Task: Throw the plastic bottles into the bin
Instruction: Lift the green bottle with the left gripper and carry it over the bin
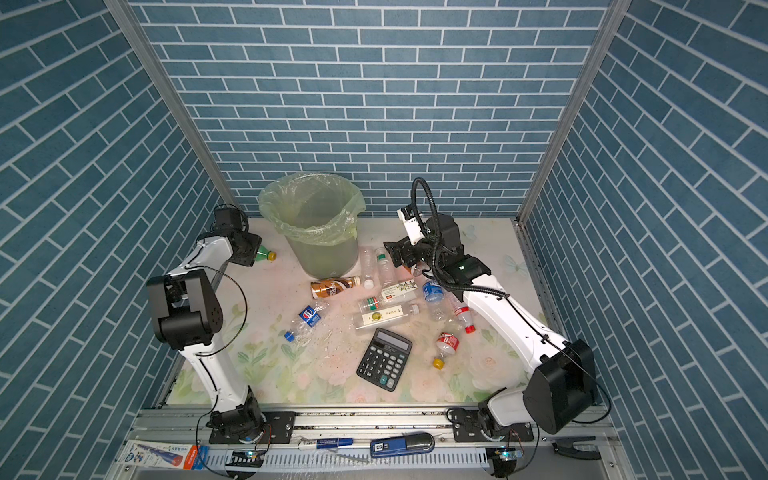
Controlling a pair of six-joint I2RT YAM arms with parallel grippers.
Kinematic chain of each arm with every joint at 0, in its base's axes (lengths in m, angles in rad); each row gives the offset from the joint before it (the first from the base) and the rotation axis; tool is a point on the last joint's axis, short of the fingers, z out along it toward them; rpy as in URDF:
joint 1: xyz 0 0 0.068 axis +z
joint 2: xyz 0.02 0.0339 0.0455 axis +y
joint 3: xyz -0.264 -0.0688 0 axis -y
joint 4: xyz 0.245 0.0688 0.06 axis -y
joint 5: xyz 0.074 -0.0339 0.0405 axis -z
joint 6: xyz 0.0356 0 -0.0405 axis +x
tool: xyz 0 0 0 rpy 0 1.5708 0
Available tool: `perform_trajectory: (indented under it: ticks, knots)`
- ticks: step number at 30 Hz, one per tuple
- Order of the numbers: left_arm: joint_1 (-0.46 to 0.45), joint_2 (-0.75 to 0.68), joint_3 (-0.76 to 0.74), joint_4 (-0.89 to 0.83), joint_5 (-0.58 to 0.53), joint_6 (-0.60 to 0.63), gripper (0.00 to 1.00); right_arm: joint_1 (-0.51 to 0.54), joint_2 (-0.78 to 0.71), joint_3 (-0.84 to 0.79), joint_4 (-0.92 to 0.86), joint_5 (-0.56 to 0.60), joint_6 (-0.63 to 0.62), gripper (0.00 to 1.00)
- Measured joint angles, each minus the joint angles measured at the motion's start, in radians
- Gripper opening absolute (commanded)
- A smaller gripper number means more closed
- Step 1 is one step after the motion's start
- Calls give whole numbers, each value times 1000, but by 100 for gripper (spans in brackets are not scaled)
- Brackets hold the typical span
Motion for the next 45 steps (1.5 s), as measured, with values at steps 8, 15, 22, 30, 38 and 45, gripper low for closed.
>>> perform_trajectory:
  ticks: [8, 15, 22, 30, 38, 45]
  knots:
    - [-41, -197, -88, -2, 9, 37, 47, 72, -3, 38, 7, -49, 4, 98]
    - [-60, -372, -86, -27, -24, 90, 46, 166, -2, 93, 2, -68, -19, 98]
    - [-92, -465, 39, -107, -89, 192, 46, 234, 25, 180, -9, -72, -66, 98]
    - [-267, -468, 264, -53, -132, 355, 47, 248, 56, 245, -43, -61, -85, 99]
    - [-484, -418, 432, 113, -219, 587, 49, 243, 51, 246, -67, 41, -127, 99]
    - [-523, -165, 662, 71, -284, 692, 70, 208, 44, 246, -81, 82, -126, 99]
